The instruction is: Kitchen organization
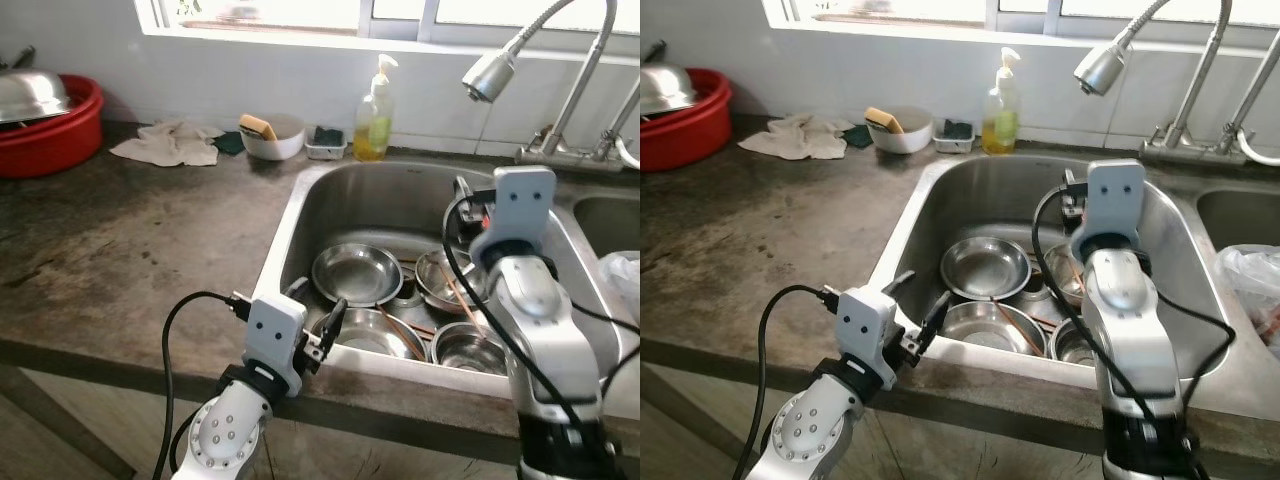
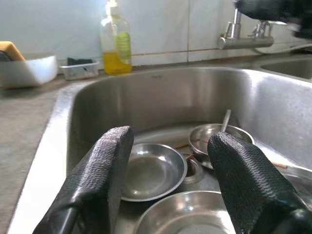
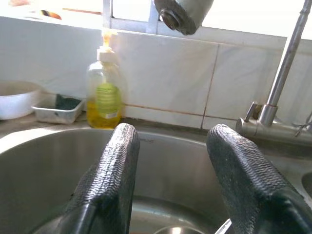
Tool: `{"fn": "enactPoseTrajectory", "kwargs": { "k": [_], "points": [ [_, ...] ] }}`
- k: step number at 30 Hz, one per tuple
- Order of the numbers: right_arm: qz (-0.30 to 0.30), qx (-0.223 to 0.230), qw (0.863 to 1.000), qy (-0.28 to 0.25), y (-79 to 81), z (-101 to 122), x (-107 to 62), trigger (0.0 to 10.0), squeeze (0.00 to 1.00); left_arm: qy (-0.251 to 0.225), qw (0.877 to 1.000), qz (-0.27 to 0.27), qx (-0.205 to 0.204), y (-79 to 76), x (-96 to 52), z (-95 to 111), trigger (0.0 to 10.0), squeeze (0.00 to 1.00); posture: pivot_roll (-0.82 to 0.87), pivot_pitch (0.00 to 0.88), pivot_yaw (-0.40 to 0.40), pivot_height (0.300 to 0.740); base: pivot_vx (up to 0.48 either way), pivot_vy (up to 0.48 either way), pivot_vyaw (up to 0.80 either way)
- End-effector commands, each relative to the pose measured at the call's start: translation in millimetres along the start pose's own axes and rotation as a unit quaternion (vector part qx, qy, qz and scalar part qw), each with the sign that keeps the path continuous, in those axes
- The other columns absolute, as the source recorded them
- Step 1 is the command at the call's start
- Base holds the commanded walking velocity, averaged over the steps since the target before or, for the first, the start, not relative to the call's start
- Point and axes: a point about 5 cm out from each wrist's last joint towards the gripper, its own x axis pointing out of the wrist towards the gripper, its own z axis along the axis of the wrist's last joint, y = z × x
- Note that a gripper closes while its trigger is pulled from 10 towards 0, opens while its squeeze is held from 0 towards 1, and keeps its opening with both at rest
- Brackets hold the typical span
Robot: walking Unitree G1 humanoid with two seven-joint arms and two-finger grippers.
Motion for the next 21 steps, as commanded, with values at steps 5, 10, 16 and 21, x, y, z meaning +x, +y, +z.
{"fn": "enactPoseTrajectory", "kwargs": {
  "k": [5,10,16,21],
  "points": [
    [0.059,0.035,0.998,-0.011,7.7,-4.3,-36.4,10.0,0.0,-0.005,1.0,0.0,0.003,2.8,2.1,-1.4,10.0,0.0,0.02,0.0,-0.039,0.74,0.0,0.0,0.0],
    [0.079,0.043,0.996,0.009,16.2,-14.1,-58.3,10.0,0.0,-0.012,1.0,0.0,0.0,3.5,3.1,0.1,10.0,0.0,0.02,0.0,-0.035,0.74,0.0,0.0,0.0],
    [0.078,0.054,0.995,0.014,20.4,-16.1,-65.9,10.0,0.0,-0.012,1.0,0.004,-0.009,3.3,1.9,0.0,10.0,0.0,0.02,0.0,-0.034,0.74,0.0,0.0,0.0],
    [0.071,0.053,0.996,0.005,22.7,-14.2,-62.9,10.0,0.0,-0.007,1.0,0.007,-0.009,3.1,0.5,-2.2,10.0,0.0,0.02,0.0,-0.036,0.74,0.0,0.0,0.0]
  ]
}}
